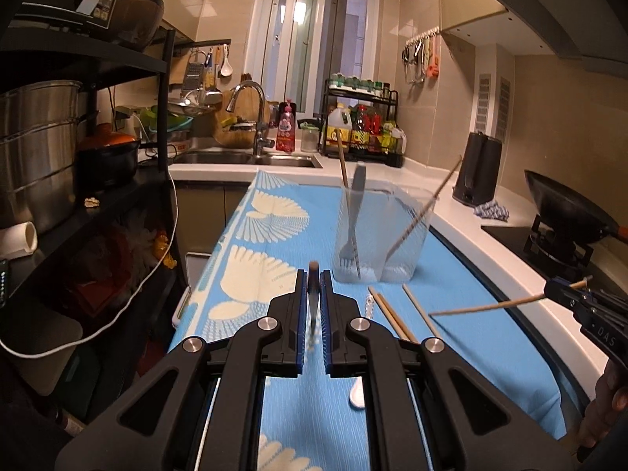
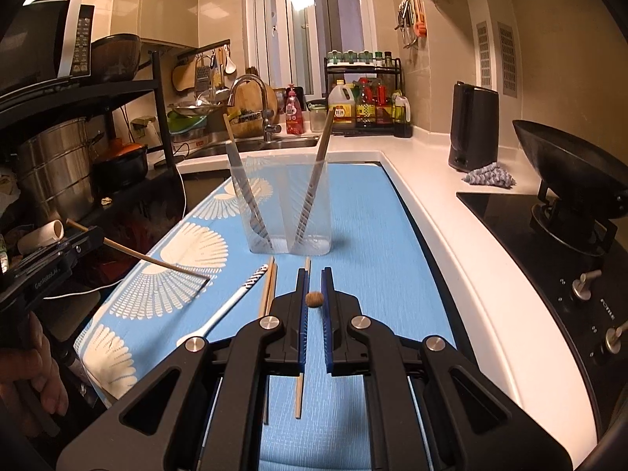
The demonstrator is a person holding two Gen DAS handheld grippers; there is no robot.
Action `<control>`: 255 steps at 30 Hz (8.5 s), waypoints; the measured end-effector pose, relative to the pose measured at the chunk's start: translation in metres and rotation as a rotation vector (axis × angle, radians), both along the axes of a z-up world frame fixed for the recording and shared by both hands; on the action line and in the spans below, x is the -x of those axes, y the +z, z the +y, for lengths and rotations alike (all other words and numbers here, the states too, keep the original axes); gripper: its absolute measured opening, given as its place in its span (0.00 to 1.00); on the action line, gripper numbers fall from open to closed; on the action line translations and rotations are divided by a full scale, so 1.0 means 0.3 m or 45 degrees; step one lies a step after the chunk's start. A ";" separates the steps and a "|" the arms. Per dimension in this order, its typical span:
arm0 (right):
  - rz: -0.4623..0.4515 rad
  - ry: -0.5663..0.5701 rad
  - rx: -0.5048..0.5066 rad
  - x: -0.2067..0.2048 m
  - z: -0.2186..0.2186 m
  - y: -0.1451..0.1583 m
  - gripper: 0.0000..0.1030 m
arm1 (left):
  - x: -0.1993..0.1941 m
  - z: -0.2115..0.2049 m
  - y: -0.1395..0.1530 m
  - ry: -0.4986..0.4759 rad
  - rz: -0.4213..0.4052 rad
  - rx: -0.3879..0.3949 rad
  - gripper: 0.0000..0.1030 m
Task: Organize utensils
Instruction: 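Lift both chopsticks upright and carry them toward the clear container, then lower the chopsticks into the container and open both grippers, then move left gripper down to the white spoon while right gripper moves to a chopstick, then close left gripper on the white spoon handle while right gripper grasps a chopstick, then lift the spoon and chopstick and carry them over the clear container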
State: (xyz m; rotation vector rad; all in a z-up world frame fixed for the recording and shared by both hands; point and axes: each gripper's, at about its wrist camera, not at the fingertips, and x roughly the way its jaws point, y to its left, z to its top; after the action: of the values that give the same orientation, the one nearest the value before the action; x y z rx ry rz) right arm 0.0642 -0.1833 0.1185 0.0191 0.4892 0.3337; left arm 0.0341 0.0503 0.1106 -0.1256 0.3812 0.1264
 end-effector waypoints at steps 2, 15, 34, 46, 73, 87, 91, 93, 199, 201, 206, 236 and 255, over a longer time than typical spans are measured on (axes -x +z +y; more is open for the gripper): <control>-0.004 0.005 -0.003 -0.010 0.001 0.020 0.06 | -0.011 0.017 0.027 0.011 -0.022 -0.005 0.06; 0.021 0.033 -0.006 -0.139 0.035 0.165 0.06 | -0.133 0.098 0.173 -0.034 -0.009 0.022 0.06; -0.046 0.198 0.037 -0.361 0.153 0.643 0.06 | -0.453 0.043 0.507 -0.310 -0.071 0.140 0.06; 0.043 0.175 0.059 -0.633 0.254 0.571 0.06 | -0.719 -0.067 0.492 -0.321 -0.121 0.037 0.06; 0.003 0.098 0.048 -0.395 0.135 0.440 0.29 | -0.526 -0.032 0.383 -0.438 0.071 0.065 0.30; 0.081 -0.016 -0.048 -0.103 0.015 0.049 0.10 | -0.253 -0.079 -0.024 -0.376 0.220 0.068 0.27; 0.149 -0.035 -0.031 -0.062 0.022 -0.085 0.10 | -0.201 -0.110 -0.122 -0.374 0.243 0.033 0.26; 0.150 -0.030 0.001 -0.037 0.028 -0.135 0.10 | -0.173 -0.129 -0.171 -0.372 0.257 0.010 0.26; 0.196 -0.056 0.108 -0.002 0.043 -0.413 0.05 | -0.062 -0.156 -0.432 -0.141 0.288 -0.030 0.14; 0.202 -0.056 0.106 -0.003 0.042 -0.411 0.05 | -0.057 -0.158 -0.433 -0.140 0.284 -0.034 0.14; 0.202 -0.052 0.112 -0.001 0.039 -0.412 0.05 | -0.052 -0.159 -0.435 -0.137 0.272 -0.042 0.14; 0.097 -0.010 0.052 0.082 -0.011 -0.148 0.05 | 0.018 -0.143 -0.230 -0.102 0.127 -0.071 0.11; -0.076 0.031 -0.010 -0.023 0.013 0.105 0.05 | -0.065 -0.086 0.034 -0.095 -0.075 -0.114 0.12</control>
State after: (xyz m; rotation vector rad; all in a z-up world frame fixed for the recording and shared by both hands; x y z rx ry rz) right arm 0.0710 -0.1795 0.1500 0.0107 0.4295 0.3592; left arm 0.0538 0.0246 0.1209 -0.0266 0.3206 0.0662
